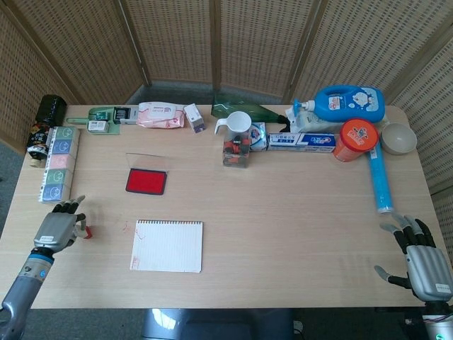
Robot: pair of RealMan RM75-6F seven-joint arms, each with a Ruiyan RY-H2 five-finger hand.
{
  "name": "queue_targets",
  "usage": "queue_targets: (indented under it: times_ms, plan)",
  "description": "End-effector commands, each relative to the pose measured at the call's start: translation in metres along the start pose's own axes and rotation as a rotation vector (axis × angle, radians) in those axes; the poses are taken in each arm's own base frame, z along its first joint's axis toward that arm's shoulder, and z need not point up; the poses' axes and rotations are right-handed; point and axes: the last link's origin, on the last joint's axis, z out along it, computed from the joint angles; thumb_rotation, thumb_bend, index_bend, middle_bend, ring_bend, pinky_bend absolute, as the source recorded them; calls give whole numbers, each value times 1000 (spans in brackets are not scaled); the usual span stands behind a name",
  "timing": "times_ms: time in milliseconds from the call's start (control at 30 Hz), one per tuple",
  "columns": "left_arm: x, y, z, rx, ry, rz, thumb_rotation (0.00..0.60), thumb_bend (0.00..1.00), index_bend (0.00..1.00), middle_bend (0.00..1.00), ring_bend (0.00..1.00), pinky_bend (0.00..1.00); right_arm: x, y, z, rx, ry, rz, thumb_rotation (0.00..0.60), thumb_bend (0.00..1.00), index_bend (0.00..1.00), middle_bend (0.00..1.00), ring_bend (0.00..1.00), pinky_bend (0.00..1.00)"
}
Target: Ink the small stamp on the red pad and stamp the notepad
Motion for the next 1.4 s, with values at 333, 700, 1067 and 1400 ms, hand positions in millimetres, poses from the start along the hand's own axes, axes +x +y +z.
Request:
queue_targets:
  times_ms: [333,700,1067,1400]
  plan:
    - [5,21,14,-13,14,-17,600,386,696,0,93,112,1,1,0,1,2,3,600,69,209,108,37,4]
    - [2,31,20,-2,-1,-31,600,383,696,0,79,111,2,3,1,-5,3,2,600,69,209,107,37,5]
    - [8,33,18,6,7,-36,600,380,681,0,58,112,2,3,1,-5,2,3,600,69,209,107,37,5]
    - [12,36,18,15,-1,-17,600,381,637,0,45,111,2,3,0,-7,2,4,600,69,209,108,37,5]
